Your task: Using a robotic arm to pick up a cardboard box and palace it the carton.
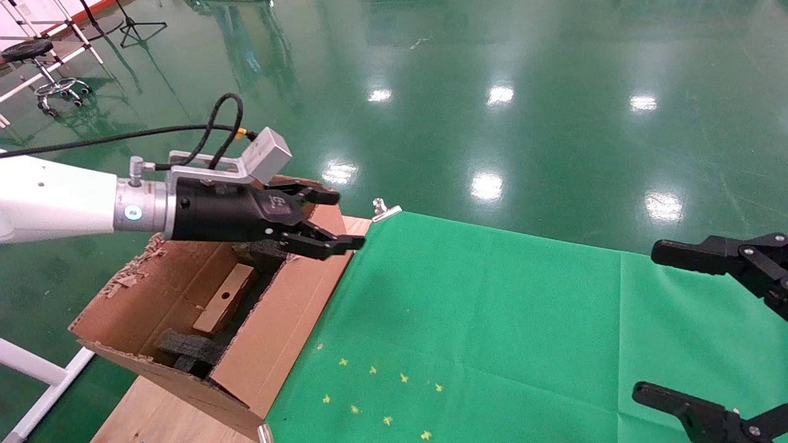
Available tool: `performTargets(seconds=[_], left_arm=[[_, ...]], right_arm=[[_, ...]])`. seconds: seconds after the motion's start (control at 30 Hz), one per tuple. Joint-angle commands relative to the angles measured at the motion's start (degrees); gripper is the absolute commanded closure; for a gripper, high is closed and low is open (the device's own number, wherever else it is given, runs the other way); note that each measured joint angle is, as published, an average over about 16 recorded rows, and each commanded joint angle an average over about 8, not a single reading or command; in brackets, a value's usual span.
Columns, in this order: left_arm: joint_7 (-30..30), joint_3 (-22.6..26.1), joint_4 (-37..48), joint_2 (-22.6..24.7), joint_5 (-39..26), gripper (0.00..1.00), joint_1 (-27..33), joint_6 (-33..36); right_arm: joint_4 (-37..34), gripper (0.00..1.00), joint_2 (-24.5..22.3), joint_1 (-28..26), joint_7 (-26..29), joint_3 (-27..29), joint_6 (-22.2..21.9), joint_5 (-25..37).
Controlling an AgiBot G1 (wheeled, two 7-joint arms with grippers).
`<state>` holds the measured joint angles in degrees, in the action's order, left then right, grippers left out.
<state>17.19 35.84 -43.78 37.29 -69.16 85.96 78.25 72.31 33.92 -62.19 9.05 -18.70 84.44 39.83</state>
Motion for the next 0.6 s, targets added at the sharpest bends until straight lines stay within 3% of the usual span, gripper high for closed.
performTargets(seconds=[0.03,0.6], left_arm=[[-0.5,-1.4,-2.1,-0.2,1.9,0.0,-1.7,0.5],[-4.2,-13.0,-19.5,-1.5,17.9,0.0,-16.0,4.9]], right_arm=[[0.0,0.0,0.0,0.0,0.0,0.0,0.0,0.0],[0.0,0.0,0.0,0.0,0.0,0.0,0.0,0.0]])
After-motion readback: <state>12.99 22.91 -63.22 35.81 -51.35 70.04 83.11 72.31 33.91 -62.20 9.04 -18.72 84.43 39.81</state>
